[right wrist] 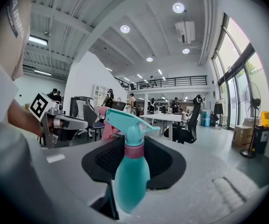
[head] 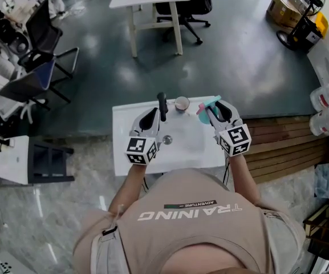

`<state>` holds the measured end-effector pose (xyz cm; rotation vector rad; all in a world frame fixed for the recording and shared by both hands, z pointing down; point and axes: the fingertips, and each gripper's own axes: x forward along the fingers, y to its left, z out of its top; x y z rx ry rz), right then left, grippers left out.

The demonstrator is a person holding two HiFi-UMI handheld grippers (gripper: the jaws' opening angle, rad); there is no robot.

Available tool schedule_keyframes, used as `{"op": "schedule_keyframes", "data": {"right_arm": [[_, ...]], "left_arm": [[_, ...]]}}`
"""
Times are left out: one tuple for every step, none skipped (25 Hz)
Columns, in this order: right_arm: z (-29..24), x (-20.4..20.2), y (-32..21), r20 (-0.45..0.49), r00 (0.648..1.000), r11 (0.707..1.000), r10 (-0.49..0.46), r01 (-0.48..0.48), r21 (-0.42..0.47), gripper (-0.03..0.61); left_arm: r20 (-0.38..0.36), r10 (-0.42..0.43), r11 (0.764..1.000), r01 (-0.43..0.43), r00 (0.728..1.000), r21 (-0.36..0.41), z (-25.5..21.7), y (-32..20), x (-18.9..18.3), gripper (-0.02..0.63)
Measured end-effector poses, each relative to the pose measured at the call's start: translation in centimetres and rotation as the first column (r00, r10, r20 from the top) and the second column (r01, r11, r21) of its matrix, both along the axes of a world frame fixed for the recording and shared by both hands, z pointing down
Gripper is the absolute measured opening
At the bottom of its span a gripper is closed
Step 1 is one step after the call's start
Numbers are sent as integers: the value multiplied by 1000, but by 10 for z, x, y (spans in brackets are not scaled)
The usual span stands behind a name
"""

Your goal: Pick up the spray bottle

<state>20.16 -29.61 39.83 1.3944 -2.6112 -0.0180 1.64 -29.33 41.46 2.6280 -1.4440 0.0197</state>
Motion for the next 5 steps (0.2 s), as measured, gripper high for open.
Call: {"op": "schedule_keyframes", "data": {"right_arm": [[0, 0, -1, 1, 1000, 1000, 0, 0, -1, 133], [0, 0, -3, 1, 1000, 1000, 0, 0, -2, 133], [1, -1, -4, 1, 1000, 1000, -1, 1, -3, 132], [1, -1, -5, 0, 1000, 1000, -1, 1, -4, 133], [2, -2, -7, -1, 1000, 1000, -2, 2, -5, 133]], "left_arm": [[2, 2, 1000, -2, 1000, -1, 0, -1, 1, 15], [3, 4, 1000, -4, 1000, -3, 1, -3, 1, 16], [4, 5, 1000, -5, 1000, -5, 1, -5, 1, 16], [4, 7, 1000, -7, 1000, -7, 2, -6, 1, 15], [4, 8, 1000, -8, 1000, -10, 3, -7, 1, 15]]}}
